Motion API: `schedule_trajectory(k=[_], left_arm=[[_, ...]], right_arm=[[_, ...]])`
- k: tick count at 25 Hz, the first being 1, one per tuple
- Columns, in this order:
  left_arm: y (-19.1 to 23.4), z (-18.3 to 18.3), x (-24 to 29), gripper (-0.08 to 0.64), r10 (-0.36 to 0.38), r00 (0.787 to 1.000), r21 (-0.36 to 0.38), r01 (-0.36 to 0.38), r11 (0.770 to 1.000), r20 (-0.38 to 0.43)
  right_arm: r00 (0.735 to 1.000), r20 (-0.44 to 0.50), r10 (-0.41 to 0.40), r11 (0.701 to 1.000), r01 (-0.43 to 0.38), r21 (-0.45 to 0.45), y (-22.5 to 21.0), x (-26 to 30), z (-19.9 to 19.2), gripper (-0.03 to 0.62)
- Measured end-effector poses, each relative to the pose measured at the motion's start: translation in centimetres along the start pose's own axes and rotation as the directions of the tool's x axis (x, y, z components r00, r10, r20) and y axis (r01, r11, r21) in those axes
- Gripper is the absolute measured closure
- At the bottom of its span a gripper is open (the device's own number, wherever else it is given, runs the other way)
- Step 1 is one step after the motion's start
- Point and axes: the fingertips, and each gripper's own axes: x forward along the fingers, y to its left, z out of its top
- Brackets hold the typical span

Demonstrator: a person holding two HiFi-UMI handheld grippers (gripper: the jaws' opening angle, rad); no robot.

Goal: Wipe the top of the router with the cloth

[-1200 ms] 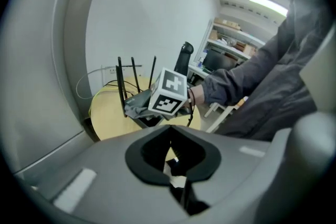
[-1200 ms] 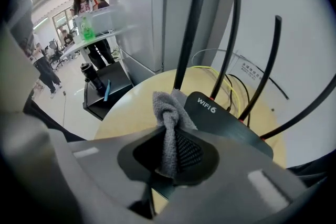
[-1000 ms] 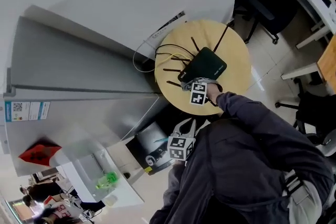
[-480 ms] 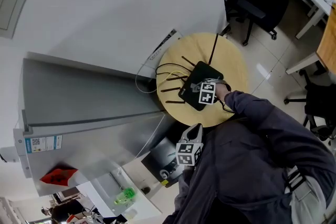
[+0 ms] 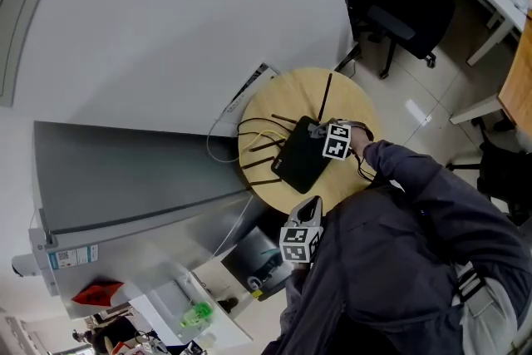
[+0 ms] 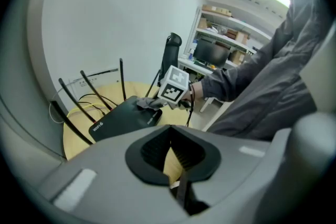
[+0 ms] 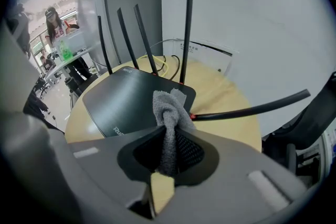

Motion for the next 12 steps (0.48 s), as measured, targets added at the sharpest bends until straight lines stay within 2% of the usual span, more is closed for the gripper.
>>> schedule_trajectory(k=[6,12], left_arm=[[-1.5,1.7,2.5,0.56,0.0,1.0,-0.013,0.0,1.0,0.001],[-1.3,1.6,2.5,0.56,0.013,1.0,-0.026,-0.012,1.0,0.005]], right_arm=[[1.0,0.017,0.024,0.999,-0.023,-0.023,-0.3,-0.3,-0.2,0.557],[0.999,0.012,0.03,0.998,-0.029,-0.057,0.2,-0.5,0.0,0.557]])
